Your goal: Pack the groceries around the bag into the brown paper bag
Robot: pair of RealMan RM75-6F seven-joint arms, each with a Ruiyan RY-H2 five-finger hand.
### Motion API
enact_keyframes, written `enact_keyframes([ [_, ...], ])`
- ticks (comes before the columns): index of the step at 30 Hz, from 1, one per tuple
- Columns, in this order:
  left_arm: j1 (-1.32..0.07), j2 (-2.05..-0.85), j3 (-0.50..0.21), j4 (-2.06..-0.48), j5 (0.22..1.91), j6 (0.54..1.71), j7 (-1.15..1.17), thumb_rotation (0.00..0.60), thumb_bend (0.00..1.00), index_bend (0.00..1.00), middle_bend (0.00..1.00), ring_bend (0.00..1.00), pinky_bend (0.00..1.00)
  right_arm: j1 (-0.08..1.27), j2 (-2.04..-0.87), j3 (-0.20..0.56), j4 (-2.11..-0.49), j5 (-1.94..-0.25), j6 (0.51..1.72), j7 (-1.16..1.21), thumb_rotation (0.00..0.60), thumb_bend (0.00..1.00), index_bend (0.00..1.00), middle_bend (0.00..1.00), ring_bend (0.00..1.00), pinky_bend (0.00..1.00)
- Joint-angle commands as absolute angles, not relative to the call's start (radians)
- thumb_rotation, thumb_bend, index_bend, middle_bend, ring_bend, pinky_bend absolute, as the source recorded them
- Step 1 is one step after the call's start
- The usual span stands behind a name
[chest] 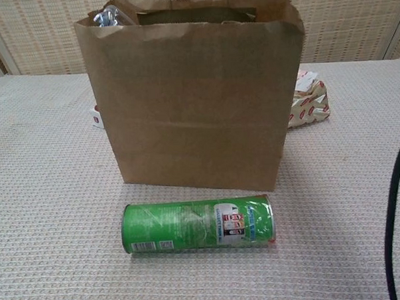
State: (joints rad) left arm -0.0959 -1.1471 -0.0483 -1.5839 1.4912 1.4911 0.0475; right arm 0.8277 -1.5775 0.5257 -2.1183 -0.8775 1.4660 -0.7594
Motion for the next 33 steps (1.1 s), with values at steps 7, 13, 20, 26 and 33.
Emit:
enact_keyframes([
  [7, -0.095, -1.149, -0.05, -1.587, 1.488, 1.492, 0.056, 0.6, 0.35, 0.0, 0.0, 0.0, 0.0, 0.621, -1.238, 0.436, -2.271, -1.0, 1.339, -0.521, 0.6, 0.22, 0.0, 0.13, 0.08, 0.19],
  [13, -0.093, -1.151, -0.05, -1.591, 1.486, 1.496, 0.064, 0.6, 0.35, 0.0, 0.0, 0.0, 0.0, 0.469, -1.058, 0.31, -2.246, -1.2, 1.297, -0.327, 0.6, 0.22, 0.01, 0.13, 0.09, 0.19],
  [20, -0.093, -1.154, -0.051, -1.593, 1.486, 1.499, 0.075, 0.6, 0.35, 0.0, 0.0, 0.0, 0.0, 0.475, -1.005, 0.275, -2.069, -1.104, 1.207, -0.313, 0.6, 0.22, 0.01, 0.13, 0.09, 0.19],
  [26, -0.093, -1.154, -0.052, -1.593, 1.484, 1.498, 0.073, 0.6, 0.35, 0.0, 0.0, 0.0, 0.0, 0.568, -1.094, 0.254, -1.86, -0.977, 1.1, -0.418, 0.6, 0.14, 0.0, 0.09, 0.02, 0.1],
  [33, -0.095, -1.152, -0.053, -1.591, 1.483, 1.492, 0.061, 0.6, 0.35, 0.0, 0.0, 0.0, 0.0, 0.688, -1.263, 0.225, -1.606, -0.804, 1.003, -0.571, 0.6, 0.08, 0.0, 0.01, 0.0, 0.02],
])
